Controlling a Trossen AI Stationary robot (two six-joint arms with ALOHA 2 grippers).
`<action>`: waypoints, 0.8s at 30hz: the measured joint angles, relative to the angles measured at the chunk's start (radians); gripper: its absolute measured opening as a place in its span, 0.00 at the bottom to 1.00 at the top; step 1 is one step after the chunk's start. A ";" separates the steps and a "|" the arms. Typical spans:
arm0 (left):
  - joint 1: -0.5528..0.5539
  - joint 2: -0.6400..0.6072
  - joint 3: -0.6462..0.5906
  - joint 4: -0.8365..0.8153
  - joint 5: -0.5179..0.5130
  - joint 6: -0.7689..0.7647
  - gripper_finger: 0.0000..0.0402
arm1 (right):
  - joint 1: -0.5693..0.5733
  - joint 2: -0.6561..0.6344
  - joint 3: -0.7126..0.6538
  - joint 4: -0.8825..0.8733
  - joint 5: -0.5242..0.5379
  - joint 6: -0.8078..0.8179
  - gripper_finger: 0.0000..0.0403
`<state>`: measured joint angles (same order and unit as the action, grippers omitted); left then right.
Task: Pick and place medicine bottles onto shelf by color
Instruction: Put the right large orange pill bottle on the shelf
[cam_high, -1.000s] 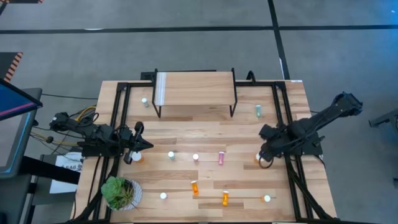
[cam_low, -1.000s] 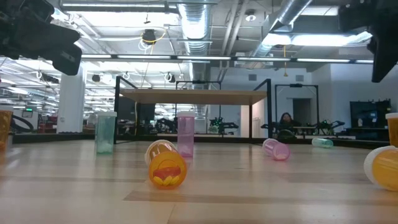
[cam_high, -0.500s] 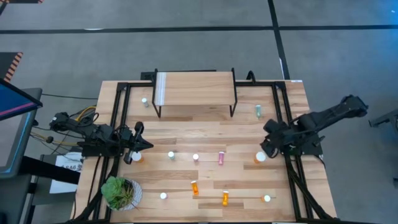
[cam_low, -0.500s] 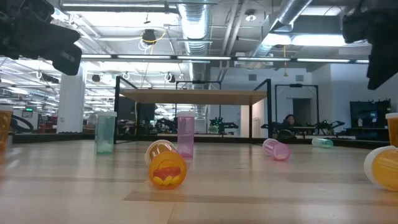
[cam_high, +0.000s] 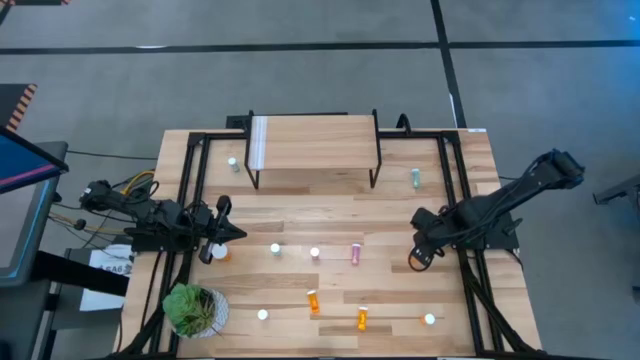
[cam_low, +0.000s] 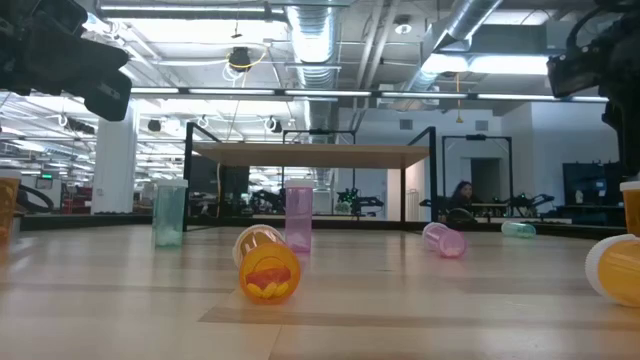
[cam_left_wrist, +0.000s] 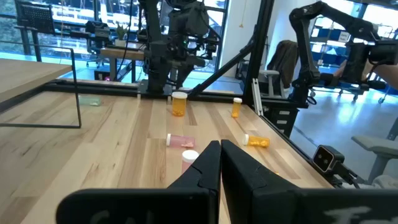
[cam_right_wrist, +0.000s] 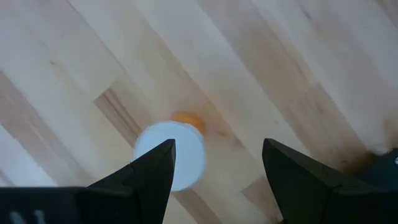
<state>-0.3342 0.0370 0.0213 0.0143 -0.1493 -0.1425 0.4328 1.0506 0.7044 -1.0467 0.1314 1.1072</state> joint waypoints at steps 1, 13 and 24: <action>0.000 0.000 0.000 0.000 0.000 0.000 0.00 | 0.000 0.008 0.000 0.009 -0.001 0.000 0.66; 0.000 0.000 0.000 0.000 0.000 0.000 0.00 | 0.039 0.051 0.000 0.068 -0.032 -0.029 0.66; 0.000 0.000 0.000 0.000 0.000 0.000 0.00 | 0.116 0.071 -0.014 0.108 -0.017 0.009 0.66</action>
<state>-0.3343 0.0369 0.0212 0.0143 -0.1493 -0.1425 0.5492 1.1215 0.6907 -0.9382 0.1143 1.1164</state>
